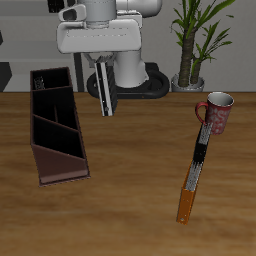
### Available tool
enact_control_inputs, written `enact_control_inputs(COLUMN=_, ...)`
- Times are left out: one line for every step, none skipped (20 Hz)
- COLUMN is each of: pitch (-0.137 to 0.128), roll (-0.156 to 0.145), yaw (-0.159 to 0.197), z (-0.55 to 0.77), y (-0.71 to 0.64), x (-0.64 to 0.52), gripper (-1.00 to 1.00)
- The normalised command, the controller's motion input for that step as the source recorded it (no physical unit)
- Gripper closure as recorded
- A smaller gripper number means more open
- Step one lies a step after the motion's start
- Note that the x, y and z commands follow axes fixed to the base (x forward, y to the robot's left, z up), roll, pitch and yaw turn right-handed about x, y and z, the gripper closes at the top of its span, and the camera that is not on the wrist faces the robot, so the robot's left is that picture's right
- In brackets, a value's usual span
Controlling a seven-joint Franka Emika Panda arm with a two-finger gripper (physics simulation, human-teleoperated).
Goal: Place the left striped book into the right desk caddy's right compartment and place the right striped book into the right desk caddy's right compartment and place the orange book into the right desk caddy's left compartment
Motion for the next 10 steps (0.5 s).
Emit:
enact_control_inputs(pitch=0.029, roll=0.069, yaw=0.043, z=-0.03, y=-0.11, x=-0.47, gripper=1.00)
enact_control_inputs(pitch=-0.017, roll=-0.008, yaw=0.189, z=0.01, y=-0.12, x=-0.67, gripper=1.00)
enact_control_inputs(pitch=0.000, roll=0.000, yaw=0.000, z=0.00, y=-0.04, x=0.09, gripper=1.00)
enact_control_inputs(pitch=0.018, roll=-0.042, yaw=0.076, z=0.07, y=-0.36, x=-1.49, gripper=1.00)
enact_control_inputs(pitch=0.000, roll=0.000, yaw=0.000, z=0.00, y=-0.01, x=0.11, gripper=1.00)
enact_control_inputs(pitch=-0.077, roll=0.002, yaw=0.250, z=0.10, y=-0.10, x=-0.80, gripper=1.00)
enact_control_inputs(pitch=-0.023, roll=-0.054, yaw=0.044, z=0.06, y=-0.20, x=-0.57, gripper=1.00)
enact_control_inputs(pitch=0.010, roll=-0.020, yaw=0.013, z=0.06, y=-0.16, x=-0.67, gripper=1.00)
enact_control_inputs(pitch=-0.012, roll=0.021, yaw=0.230, z=0.10, y=-0.21, x=-1.09, gripper=1.00)
enact_control_inputs(pitch=-0.030, roll=-0.028, yaw=0.068, z=0.06, y=-0.05, x=-0.28, gripper=1.00)
